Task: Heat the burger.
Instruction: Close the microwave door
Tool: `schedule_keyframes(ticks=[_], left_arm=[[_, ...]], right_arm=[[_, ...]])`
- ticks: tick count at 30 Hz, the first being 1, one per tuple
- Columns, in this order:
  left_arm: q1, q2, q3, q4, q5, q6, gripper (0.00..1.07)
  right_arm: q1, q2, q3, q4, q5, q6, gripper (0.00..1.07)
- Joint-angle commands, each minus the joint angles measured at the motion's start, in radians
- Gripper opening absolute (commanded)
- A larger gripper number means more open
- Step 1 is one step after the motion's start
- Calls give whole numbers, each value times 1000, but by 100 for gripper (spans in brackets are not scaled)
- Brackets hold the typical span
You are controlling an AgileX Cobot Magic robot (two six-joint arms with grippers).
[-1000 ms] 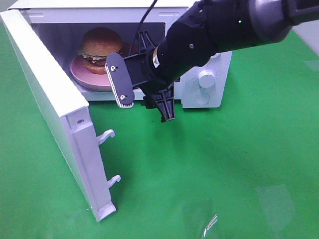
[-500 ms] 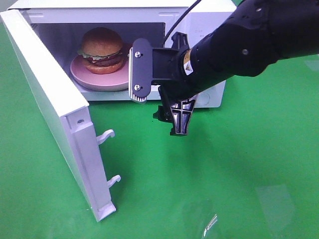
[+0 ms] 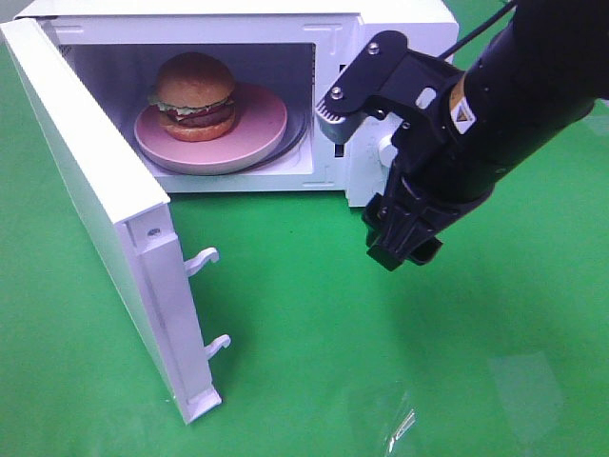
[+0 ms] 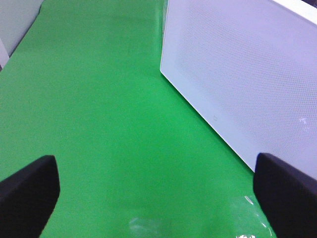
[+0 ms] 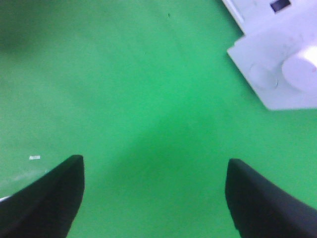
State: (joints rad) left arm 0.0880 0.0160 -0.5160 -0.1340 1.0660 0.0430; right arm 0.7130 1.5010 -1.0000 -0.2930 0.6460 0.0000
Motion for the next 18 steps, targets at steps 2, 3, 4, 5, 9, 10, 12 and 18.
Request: schedule_keyframes(ticks=[2, 3, 4, 5, 9, 10, 12, 18], left_arm=[[-3, -3, 0, 3, 5, -4, 98], [-3, -3, 0, 3, 5, -4, 98], [-3, -3, 0, 3, 5, -4, 98], [-3, -3, 0, 3, 5, -4, 98], [-3, -3, 0, 3, 5, -4, 98], [-3, -3, 0, 3, 5, -4, 98], [-3, -3, 0, 3, 5, -4, 98], [-3, -3, 0, 3, 5, -4, 98]], right_arm=[[0, -60, 22, 5, 112, 67, 76], [0, -86, 37, 5, 118, 78, 76], [0, -86, 37, 5, 118, 78, 76], [0, -100, 48, 6, 125, 83, 76], [0, -158, 97, 5, 141, 85, 76], [0, -158, 97, 5, 141, 85, 76], [0, -226, 145, 2, 150, 100, 76], [0, -310, 173, 3, 186, 108, 76]])
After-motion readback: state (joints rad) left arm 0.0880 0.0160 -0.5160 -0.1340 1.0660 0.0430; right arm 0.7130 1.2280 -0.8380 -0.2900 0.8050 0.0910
